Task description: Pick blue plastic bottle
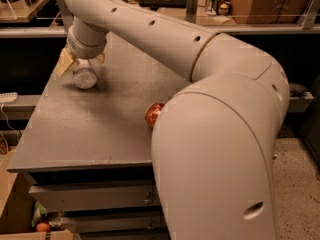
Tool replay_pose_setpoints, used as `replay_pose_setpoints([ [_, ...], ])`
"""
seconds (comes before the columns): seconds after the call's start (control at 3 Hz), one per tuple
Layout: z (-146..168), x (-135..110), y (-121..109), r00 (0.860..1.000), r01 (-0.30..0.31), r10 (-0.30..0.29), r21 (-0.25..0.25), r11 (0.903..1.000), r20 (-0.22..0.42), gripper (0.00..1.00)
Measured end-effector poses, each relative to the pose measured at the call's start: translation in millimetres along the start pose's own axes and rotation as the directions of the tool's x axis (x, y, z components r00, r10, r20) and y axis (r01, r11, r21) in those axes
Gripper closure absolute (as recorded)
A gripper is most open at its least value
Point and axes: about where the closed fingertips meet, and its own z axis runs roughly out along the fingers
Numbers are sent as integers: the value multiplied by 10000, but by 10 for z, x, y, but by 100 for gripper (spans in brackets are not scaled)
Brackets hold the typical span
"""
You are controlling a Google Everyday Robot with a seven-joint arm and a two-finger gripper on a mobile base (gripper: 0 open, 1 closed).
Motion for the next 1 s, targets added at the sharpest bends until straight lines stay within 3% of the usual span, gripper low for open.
replay_pose_setpoints([
  [0.33,23,55,4,9999,-111,115,325,9994,-117,47],
  [0.67,-182,46,-16,9982,490,-514,696,9964,323,78],
  [1.0,-470,50,-138,9880,1262,-1332,889,9880,776,99],
])
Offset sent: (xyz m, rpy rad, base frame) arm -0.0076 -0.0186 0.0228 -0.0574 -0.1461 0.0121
